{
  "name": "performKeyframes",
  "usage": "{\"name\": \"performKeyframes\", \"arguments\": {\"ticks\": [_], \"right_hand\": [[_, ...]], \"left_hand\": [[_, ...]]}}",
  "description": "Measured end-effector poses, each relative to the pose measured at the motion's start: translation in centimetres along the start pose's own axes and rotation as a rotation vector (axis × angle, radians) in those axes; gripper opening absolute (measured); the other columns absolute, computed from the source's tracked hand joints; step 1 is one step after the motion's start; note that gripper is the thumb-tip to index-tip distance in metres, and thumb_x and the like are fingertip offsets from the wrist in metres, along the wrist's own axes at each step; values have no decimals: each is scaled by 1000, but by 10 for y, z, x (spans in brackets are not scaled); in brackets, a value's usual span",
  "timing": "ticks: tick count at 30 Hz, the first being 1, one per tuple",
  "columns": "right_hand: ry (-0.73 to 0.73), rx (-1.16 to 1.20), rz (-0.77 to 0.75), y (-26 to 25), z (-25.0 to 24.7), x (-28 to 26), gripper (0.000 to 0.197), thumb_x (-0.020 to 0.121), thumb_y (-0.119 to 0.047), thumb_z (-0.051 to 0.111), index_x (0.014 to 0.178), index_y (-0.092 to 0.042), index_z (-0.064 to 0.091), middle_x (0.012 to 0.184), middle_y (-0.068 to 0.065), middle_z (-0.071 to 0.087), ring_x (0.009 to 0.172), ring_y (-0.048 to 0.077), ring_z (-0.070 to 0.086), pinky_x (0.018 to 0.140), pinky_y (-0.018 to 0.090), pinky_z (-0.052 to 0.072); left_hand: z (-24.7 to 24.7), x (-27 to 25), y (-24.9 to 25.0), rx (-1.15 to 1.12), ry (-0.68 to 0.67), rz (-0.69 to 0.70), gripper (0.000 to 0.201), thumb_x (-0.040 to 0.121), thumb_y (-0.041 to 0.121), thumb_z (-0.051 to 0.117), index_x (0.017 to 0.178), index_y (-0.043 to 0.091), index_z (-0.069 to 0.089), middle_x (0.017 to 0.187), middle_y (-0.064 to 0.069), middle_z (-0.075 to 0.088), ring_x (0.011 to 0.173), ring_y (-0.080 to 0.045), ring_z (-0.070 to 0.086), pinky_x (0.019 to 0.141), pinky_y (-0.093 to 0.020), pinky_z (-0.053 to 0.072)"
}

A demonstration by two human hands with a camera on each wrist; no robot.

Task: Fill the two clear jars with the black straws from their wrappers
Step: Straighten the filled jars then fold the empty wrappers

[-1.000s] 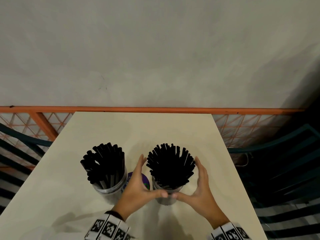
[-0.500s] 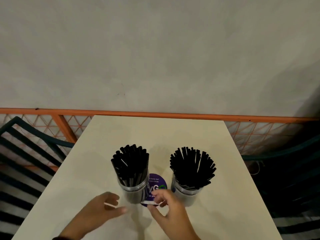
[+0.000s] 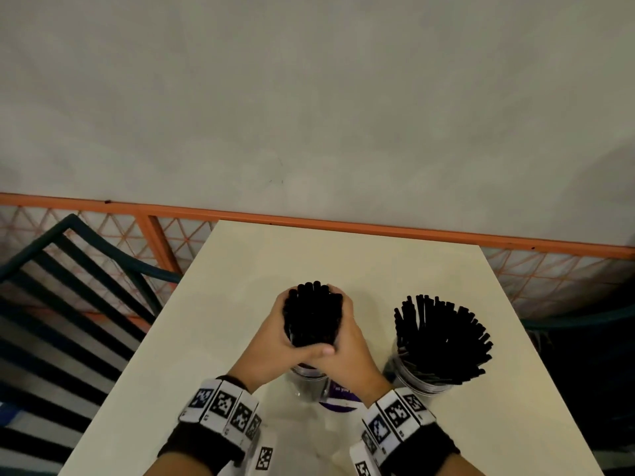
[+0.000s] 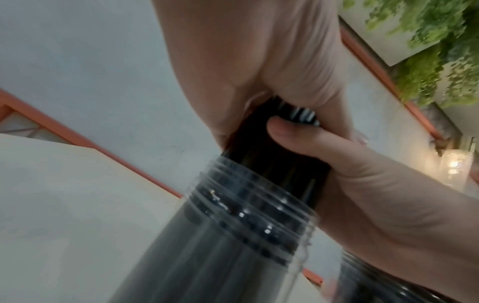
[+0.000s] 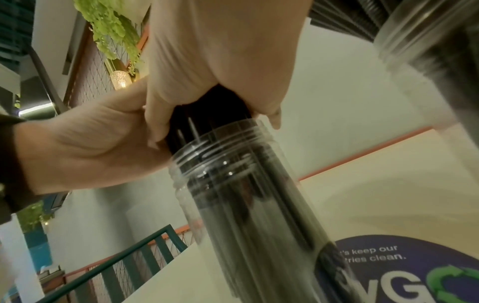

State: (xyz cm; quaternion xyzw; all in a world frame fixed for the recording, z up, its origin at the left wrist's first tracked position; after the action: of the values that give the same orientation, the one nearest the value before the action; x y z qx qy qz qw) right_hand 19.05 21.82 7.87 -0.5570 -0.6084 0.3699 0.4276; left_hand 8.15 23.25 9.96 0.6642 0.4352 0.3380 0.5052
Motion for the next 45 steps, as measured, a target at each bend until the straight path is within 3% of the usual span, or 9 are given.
{"name": "performKeyframes", "arguments": {"ticks": [8, 12, 21, 24, 28, 30, 34, 40, 45], "right_hand": [[-35, 75, 18, 13, -4, -15, 125, 47, -51, 86, 142, -37, 7, 147, -13, 27, 132, -6, 32, 106, 14, 33], [-46, 48, 14, 16, 0, -8, 122, 52, -43, 87, 142, -42, 5, 143, 0, 37, 130, 7, 42, 107, 34, 42], [25, 49, -21, -3, -3, 3, 77, 52, -43, 76, 110, -60, 29, 116, -17, 53, 107, -3, 56, 81, 9, 49], [7, 11, -10, 2, 3, 1, 79, 53, -43, 75, 107, -69, 24, 114, -26, 53, 112, 1, 55, 104, 33, 43], [-13, -47, -64, 2, 7, -2, 97, 53, -59, 75, 126, -58, 10, 136, -39, 29, 139, -1, 23, 119, 52, 3], [-11, -27, -7, 14, 5, -9, 120, 48, -72, 73, 134, -56, -8, 155, -13, 9, 146, 15, 5, 119, 51, 5], [40, 87, 135, 38, -5, -46, 127, 40, -66, 82, 126, -68, -11, 155, -19, -2, 143, 4, 12, 118, 40, 23], [167, -41, 122, 58, 5, -120, 66, 58, -78, 60, 116, -56, 41, 122, -29, 46, 117, -4, 45, 96, 14, 37], [26, -389, -216, 26, 48, -162, 8, 78, -40, 62, 86, -41, 59, 88, -23, 56, 83, -8, 53, 78, 4, 39]], "left_hand": [[-17, -8, -24, -14, -38, -10, 128, 35, 56, 85, 139, 38, 13, 138, 22, 31, 133, 0, 30, 112, -24, 24], [-3, -3, -18, -16, -89, -25, 123, 45, 33, 90, 140, 38, 12, 132, 20, 36, 125, -2, 40, 110, -28, 33], [-2, 4, -11, -88, 69, 47, 84, 50, 39, 83, 120, 47, 36, 120, 21, 53, 112, 9, 50, 88, -6, 43], [-1, 2, -19, -57, 76, 25, 84, 53, 35, 87, 121, 42, 38, 118, 17, 56, 108, 12, 51, 84, -2, 42], [-1, 1, -22, -16, -5, 5, 93, 50, 37, 87, 125, 41, 33, 124, 21, 49, 111, 21, 43, 83, 2, 37], [-6, -3, -29, 25, -53, -26, 118, 42, 52, 84, 139, 34, 19, 139, 22, 35, 125, 17, 32, 99, -5, 30], [-34, -36, -51, 151, -106, -128, 138, 34, 76, 72, 143, 35, 0, 142, 24, 16, 134, 4, 14, 108, -22, 18], [-74, -116, -70, 321, -15, -140, 71, 44, 80, 63, 108, 54, 49, 114, 33, 51, 109, 14, 45, 88, -6, 35], [-83, -183, -68, 516, 136, -64, 47, 49, 78, 56, 83, 47, 58, 98, 25, 54, 77, 2, 56, 61, -6, 41]]}}
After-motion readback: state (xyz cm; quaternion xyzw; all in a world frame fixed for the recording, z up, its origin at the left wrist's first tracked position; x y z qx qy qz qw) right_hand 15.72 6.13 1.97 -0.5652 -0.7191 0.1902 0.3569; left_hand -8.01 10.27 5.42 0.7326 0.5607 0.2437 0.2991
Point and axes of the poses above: each hand's wrist, its own x-axis towards the middle knuckle, its own z-axis out of the palm, y = z × x, the point moved 7 cm from there along x, towards the middle knuckle
